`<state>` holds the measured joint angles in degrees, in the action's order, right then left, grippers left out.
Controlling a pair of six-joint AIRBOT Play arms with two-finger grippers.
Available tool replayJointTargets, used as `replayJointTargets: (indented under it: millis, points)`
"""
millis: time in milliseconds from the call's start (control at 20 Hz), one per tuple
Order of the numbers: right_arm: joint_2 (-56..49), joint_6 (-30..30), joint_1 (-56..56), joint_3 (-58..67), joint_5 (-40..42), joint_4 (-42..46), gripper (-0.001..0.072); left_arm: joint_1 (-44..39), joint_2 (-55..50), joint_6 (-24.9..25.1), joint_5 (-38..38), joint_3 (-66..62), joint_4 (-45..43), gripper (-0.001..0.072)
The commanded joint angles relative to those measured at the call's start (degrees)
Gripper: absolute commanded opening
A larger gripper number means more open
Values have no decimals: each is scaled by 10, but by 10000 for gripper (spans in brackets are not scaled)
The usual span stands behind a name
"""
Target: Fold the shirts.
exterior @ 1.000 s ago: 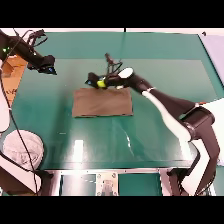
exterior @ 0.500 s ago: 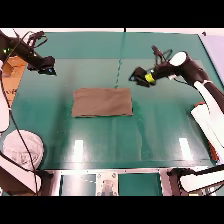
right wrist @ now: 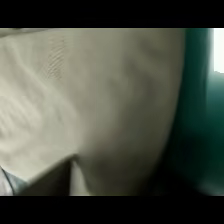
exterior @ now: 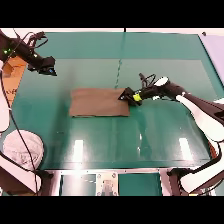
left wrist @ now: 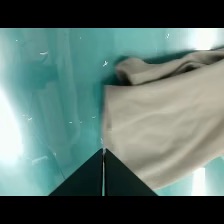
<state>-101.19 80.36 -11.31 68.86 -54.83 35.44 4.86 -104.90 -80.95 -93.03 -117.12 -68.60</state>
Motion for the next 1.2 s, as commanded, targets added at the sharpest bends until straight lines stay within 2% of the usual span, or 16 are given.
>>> replayJointTargets:
  millis: [0,250,350,500,650,950,1150]
  points:
    - [-18,-55,-18,24,2,-83,22,1,0,0,-7,0,0,28]
    - [52,-54,36,157,-42,-82,13,1,0,1,-7,0,0,28]
    - [116,-17,96,190,-58,-61,13,1,0,1,-7,0,0,28]
    - [220,50,224,200,-82,-6,12,1,0,5,-7,0,0,28]
    - [295,91,378,200,-120,26,13,1,0,5,-7,0,0,28]
    - [339,104,709,198,-246,61,13,1,0,6,-7,0,0,28]
    - [351,112,845,169,-327,176,13,1,0,6,-6,0,0,28]
